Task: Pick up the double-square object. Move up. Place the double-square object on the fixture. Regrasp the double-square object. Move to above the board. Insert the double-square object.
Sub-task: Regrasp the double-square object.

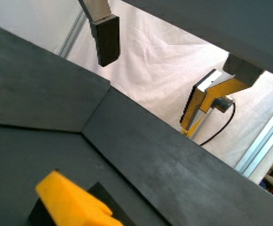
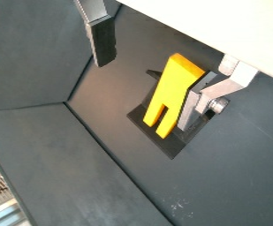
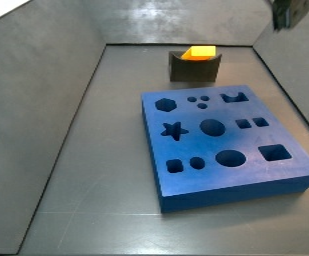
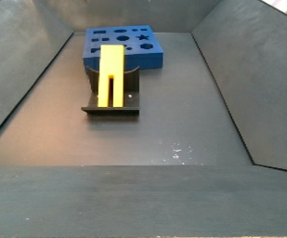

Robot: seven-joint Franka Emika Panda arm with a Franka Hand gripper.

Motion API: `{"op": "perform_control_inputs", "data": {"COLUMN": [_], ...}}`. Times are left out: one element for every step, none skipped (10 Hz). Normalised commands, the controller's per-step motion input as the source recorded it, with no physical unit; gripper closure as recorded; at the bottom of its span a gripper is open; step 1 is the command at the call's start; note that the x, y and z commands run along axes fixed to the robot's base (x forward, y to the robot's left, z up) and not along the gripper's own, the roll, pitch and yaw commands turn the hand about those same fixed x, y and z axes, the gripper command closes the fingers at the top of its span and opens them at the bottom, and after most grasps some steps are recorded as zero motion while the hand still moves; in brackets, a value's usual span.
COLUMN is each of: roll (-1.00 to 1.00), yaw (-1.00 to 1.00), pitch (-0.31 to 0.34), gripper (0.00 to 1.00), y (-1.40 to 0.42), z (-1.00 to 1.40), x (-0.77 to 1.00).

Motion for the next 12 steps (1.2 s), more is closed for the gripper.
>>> {"op": "perform_control_inputs", "data": {"roll": [0.11,0.09,0.07,0.08,0.07,0.07,0.07,0.06,0.07,0.07,0.07,0.07], "yaw": [0.10,0.07,0.05,0.03,0.02,0.00,-0.01,-0.02,-0.02,-0.01,0.00,0.01], "pitch": [-0.054,-0.071,-0.082,-0.081,-0.081,-0.067,-0.056,-0.038,-0.020,-0.004,0.006,0.017], "gripper": [0.00,0.00,0.00,0.00,0.00,0.00,0.00,0.00,0.00,0.00,0.00,0.00], "y": [0.03,0.03,0.02,0.02,0.02,0.01,0.01,0.01,0.00,0.00,0.00,-0.01], "z": [-1.00,-1.00,-1.00,-1.00,-1.00,-1.00,-1.00,-0.85,-0.72,-0.55,-0.47,-0.31], "x": [0.06,0.07,0.08,0.08,0.09,0.09,0.10,0.09,0.09,0.08,0.08,0.08]}}
